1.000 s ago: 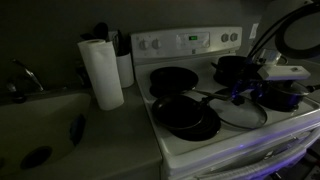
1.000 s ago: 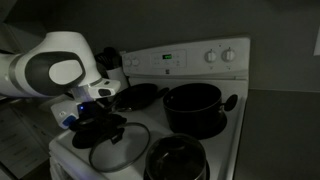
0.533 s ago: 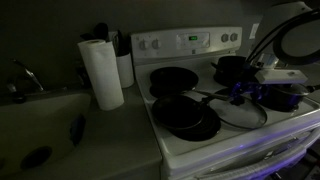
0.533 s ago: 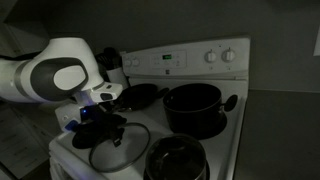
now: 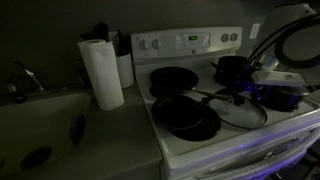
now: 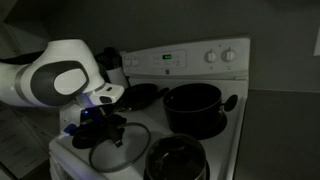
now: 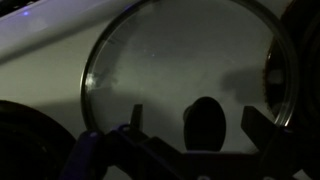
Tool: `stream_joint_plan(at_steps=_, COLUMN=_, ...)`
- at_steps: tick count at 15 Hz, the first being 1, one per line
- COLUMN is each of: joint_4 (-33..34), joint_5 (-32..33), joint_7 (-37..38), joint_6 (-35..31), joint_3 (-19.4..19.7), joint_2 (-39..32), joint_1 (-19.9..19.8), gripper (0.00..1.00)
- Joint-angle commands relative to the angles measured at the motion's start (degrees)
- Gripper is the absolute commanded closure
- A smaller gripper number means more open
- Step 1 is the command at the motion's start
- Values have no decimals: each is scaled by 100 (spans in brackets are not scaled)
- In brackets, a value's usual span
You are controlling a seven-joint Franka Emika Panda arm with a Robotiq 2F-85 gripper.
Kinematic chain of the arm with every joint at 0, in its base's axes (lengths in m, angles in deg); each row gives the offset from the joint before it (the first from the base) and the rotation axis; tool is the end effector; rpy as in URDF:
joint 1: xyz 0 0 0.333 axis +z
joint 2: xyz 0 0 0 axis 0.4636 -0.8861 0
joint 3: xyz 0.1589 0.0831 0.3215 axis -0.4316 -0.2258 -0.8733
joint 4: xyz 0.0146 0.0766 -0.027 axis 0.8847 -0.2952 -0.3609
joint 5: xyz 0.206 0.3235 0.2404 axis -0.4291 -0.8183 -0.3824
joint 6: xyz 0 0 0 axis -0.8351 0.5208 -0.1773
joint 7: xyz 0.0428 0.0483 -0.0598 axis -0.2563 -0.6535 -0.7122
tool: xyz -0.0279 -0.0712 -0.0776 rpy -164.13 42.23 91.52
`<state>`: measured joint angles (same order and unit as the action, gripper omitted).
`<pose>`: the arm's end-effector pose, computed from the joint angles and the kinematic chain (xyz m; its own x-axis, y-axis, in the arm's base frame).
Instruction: Pick the lid and put it on the big pot
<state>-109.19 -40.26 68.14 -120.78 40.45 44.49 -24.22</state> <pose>0.4263 0.0778 0.3259 0.8548 -0.5167 0.0484 -0.5122 -0.8550 -0.0819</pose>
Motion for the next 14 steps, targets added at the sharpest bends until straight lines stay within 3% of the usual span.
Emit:
stream_joint_plan(at_steps=1, joint_4=-110, joint_5=-95, joint_7=30, joint_6=-211, joint_3=17, joint_2=-70, joint_1=-137, gripper=0)
stream_joint_plan(at_steps=2, joint_4=-103, joint_5=-104, joint_7=33, joint_6=-209, joint_3=23, joint_2=-88, joint_1=-142, gripper=0)
stream_joint_plan(at_steps=4, joint_4=-85, joint_5=-151, joint_7=32, joint_6=-207, joint_3=21, joint_2=-107, joint_1=-135, gripper=27)
stream_joint_plan(at_steps=12, joint_4=-37, joint_5=-356, joint_7=-77, joint_6=-312, joint_3=7, joint_2=-93, joint_1=-54, gripper=84)
stream_joint_plan(at_steps=14, joint_4=32, joint_5=-350, joint_7=-172, joint_6=-150, joint_3=-2, joint_2=-88, joint_1=-13, gripper=86)
